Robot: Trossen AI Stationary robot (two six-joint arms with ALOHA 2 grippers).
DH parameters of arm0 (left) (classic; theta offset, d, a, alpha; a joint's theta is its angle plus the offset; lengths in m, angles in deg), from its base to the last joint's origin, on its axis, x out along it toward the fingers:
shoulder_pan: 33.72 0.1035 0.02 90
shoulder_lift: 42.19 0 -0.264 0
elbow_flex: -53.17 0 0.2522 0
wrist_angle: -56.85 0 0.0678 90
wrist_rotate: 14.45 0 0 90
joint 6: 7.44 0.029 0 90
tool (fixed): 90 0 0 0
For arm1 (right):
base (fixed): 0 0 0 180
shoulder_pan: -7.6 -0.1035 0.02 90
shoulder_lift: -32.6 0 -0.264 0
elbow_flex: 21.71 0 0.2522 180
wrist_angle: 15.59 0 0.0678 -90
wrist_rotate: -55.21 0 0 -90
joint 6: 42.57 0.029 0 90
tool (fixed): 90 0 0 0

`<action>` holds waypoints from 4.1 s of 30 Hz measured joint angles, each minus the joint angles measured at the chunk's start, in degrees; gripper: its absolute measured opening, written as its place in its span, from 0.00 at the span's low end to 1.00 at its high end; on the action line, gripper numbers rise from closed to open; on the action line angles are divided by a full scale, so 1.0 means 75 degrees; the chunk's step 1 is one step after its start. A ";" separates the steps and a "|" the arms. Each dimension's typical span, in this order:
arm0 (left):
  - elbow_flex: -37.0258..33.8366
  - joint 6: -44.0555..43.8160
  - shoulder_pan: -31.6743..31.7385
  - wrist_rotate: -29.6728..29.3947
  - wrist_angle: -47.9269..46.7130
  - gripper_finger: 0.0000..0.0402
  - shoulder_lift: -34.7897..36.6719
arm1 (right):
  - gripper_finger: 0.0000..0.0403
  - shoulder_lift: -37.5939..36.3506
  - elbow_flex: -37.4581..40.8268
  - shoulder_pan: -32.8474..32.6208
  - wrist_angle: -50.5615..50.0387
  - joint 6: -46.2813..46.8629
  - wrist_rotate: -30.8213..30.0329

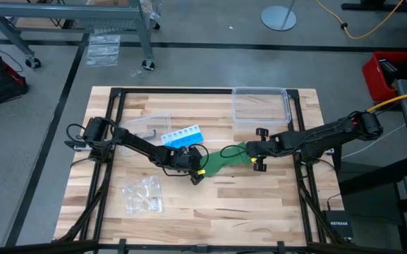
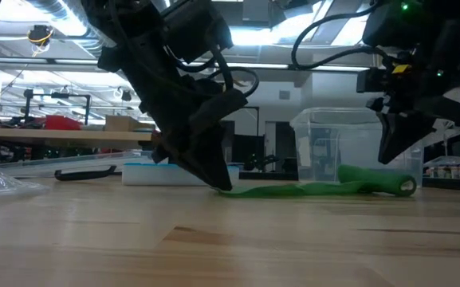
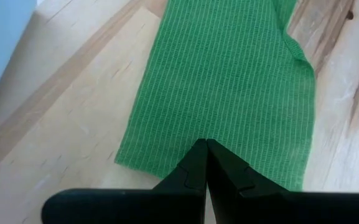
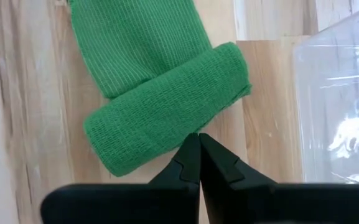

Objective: Roll bandage
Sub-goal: Roll the green bandage

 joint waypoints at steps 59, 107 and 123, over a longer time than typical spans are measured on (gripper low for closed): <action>-0.0023 0.0190 0.0000 0.0027 0.0089 0.00 -0.0020 | 0.01 -0.3602 -0.1236 0.0000 -0.2931 0.0348 0.0318; -0.0020 0.0392 0.0000 0.0031 0.0161 0.00 -0.0020 | 0.01 -0.6914 -0.2421 0.0000 -0.1260 0.1704 0.0000; -0.0020 0.0380 0.0000 0.0055 0.0309 0.00 -0.0029 | 0.01 -0.8018 0.2441 0.0000 0.2034 0.2921 0.0840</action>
